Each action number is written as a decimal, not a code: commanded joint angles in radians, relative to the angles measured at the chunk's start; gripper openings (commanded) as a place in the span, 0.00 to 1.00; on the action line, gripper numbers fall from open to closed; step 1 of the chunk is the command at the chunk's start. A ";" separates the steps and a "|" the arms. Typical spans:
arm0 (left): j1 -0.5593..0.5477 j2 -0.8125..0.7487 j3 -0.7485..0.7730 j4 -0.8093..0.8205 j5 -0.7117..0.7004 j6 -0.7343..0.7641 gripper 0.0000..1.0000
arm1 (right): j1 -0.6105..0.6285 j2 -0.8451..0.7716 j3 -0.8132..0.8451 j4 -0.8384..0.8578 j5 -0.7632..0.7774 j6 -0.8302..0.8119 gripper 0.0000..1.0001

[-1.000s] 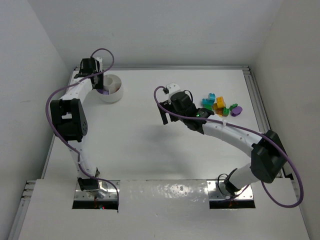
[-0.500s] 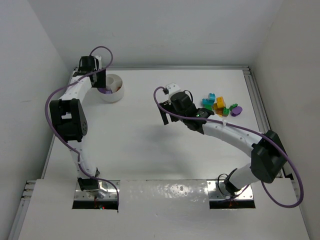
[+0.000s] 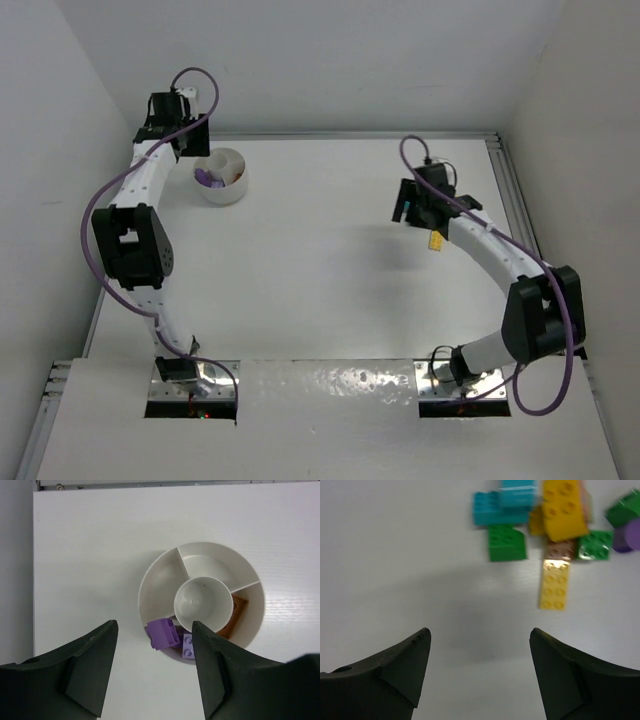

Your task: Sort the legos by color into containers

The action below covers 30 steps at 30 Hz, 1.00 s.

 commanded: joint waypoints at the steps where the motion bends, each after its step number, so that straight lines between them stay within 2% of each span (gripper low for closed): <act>1: -0.009 -0.099 0.013 -0.039 0.062 -0.021 0.59 | -0.112 -0.059 -0.032 -0.124 0.017 0.121 0.79; 4: -0.009 -0.155 -0.049 -0.023 0.094 -0.030 0.59 | -0.254 -0.066 -0.069 -0.150 0.011 0.190 0.78; 8: -0.009 -0.208 -0.090 -0.014 0.122 -0.029 0.59 | -0.450 -0.092 -0.124 -0.092 -0.015 0.336 0.74; 11: -0.009 -0.209 -0.081 -0.037 0.143 -0.030 0.59 | -0.519 -0.068 -0.106 -0.045 -0.005 0.367 0.73; 12: -0.007 -0.211 -0.081 -0.042 0.148 -0.030 0.59 | -0.530 -0.056 -0.075 -0.035 0.011 0.367 0.73; 16: -0.009 -0.208 -0.083 -0.054 0.151 -0.027 0.59 | -0.574 0.055 0.019 -0.054 0.034 0.386 0.84; 19: -0.009 -0.205 -0.086 -0.062 0.154 -0.025 0.59 | -0.605 0.111 0.039 -0.005 0.016 0.414 0.85; 23: -0.009 -0.200 -0.087 -0.066 0.148 -0.016 0.59 | -0.611 0.176 0.078 0.019 0.008 0.400 0.78; 30: -0.007 -0.188 -0.084 -0.069 0.126 -0.013 0.59 | -0.610 0.268 0.094 0.048 -0.058 0.385 0.72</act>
